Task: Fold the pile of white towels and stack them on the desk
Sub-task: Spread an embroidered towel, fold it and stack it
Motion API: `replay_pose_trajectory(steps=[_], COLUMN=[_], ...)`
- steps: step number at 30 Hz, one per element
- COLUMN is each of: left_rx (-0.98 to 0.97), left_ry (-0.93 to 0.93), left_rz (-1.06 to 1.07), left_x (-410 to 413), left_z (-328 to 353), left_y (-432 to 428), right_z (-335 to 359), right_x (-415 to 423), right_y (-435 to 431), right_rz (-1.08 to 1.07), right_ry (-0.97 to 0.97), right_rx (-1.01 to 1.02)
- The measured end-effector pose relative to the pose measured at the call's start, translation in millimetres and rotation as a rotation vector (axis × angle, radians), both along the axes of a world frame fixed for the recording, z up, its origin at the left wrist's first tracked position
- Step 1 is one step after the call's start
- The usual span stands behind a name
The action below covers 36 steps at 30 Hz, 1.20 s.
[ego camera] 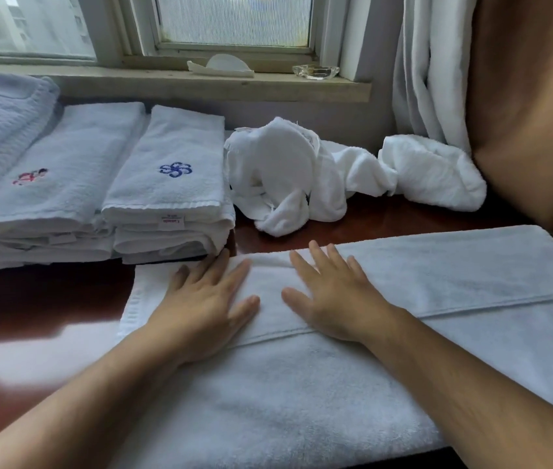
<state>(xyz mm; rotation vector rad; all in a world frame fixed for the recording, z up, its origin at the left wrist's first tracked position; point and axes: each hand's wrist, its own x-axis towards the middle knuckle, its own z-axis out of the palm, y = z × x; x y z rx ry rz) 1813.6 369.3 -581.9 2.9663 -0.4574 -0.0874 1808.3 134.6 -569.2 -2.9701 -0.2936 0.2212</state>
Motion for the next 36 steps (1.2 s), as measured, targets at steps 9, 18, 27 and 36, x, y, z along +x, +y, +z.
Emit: replay_pose_trajectory(steps=[9, 18, 27, 36], left_rx=[0.018, -0.227, -0.494, -0.216], left_ry=[-0.024, -0.071, -0.028, -0.220], left_rz=[-0.037, -0.187, -0.190, -0.311], left_x=[-15.2, -34.6, -129.5, -157.7], left_z=[-3.6, 8.8, 19.6, 0.6], left_y=[18.2, 37.0, 85.7, 88.1], right_z=[-1.2, 0.7, 9.8, -1.6], right_x=[-5.8, -18.8, -90.5, -132.9], right_y=[4.1, 3.6, 63.5, 59.9], right_rz=[-0.054, 0.222, 0.570, 0.828], right_ry=[0.020, -0.458, -0.210, -0.372], right_rx=[-0.011, 0.315, 0.451, 0.029])
